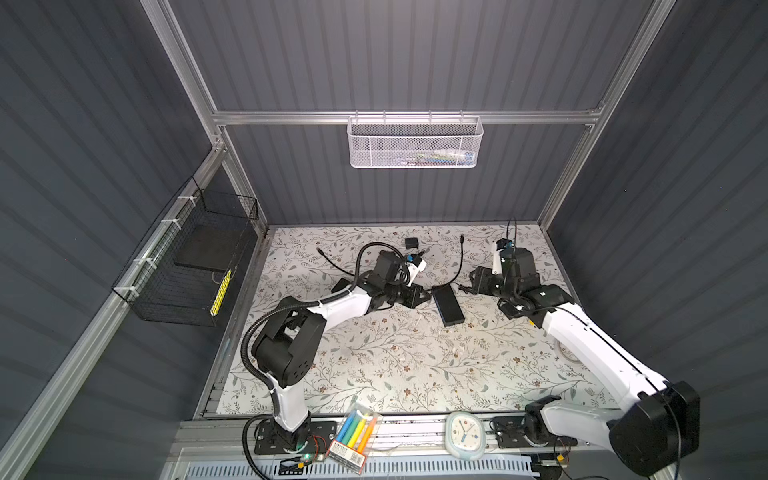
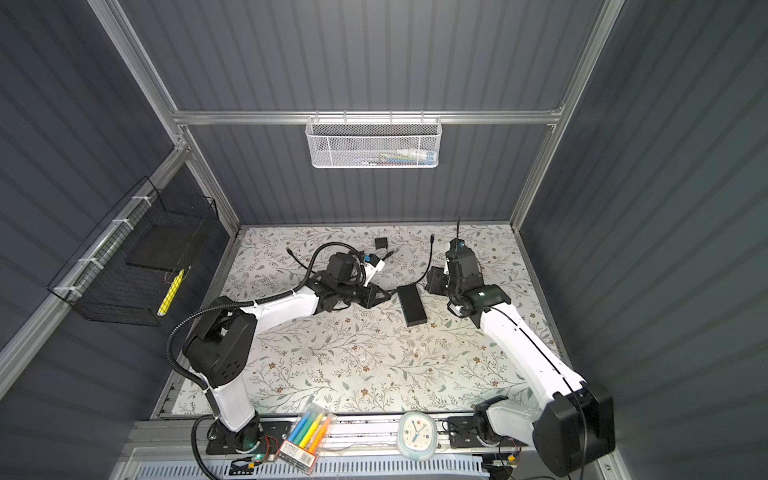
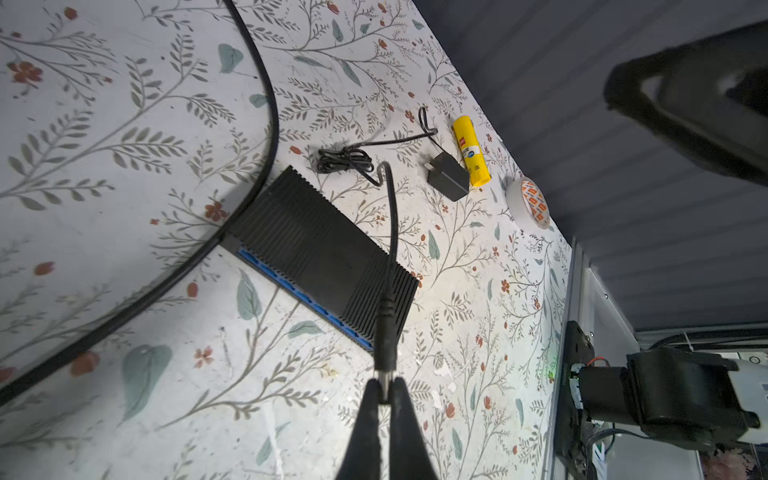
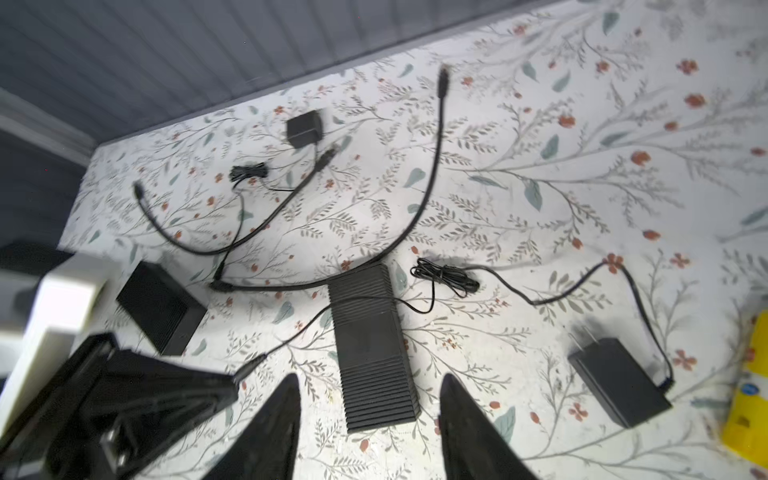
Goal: Insert the plug into the switch port
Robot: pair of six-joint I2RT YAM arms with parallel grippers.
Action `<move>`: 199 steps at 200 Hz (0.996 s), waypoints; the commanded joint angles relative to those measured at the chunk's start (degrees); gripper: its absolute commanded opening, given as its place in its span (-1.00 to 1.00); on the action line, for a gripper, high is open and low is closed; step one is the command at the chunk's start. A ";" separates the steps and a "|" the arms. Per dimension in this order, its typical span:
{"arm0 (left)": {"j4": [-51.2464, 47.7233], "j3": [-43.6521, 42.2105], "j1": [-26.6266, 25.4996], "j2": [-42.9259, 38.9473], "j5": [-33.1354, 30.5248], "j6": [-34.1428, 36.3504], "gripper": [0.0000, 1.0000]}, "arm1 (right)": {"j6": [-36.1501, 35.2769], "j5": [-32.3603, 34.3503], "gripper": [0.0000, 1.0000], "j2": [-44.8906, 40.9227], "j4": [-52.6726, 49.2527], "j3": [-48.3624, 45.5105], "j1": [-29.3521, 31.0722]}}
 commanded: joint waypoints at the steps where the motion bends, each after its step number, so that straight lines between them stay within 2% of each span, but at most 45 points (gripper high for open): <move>1: -11.41 5.53 0.22 1.87 6.65 8.60 -1.00 | -14.79 -7.20 0.07 -1.66 -2.11 -1.93 0.76; 19: -19.94 10.79 0.43 4.33 8.64 14.03 -1.00 | -24.48 -11.01 0.04 -5.04 1.03 -4.41 1.60; 39: -25.92 14.80 0.71 5.88 7.41 17.99 -1.00 | -34.54 -10.82 0.04 -8.39 6.45 -9.07 2.72; 72: -30.81 16.15 0.74 5.37 9.52 22.08 -1.00 | -47.10 -10.67 0.03 -6.82 5.89 -10.61 2.75; 116: -37.50 18.88 0.74 5.76 11.38 26.38 -1.00 | -55.22 -17.05 -0.01 -4.11 7.25 -10.16 4.54; 147: -40.22 20.72 0.74 6.08 12.45 28.20 -1.00 | -59.75 -16.82 -0.06 -0.01 6.51 -8.75 7.55; 199: -41.87 20.40 0.74 5.33 13.54 29.15 -1.00 | -61.16 -14.65 -0.16 3.54 11.40 -8.75 10.69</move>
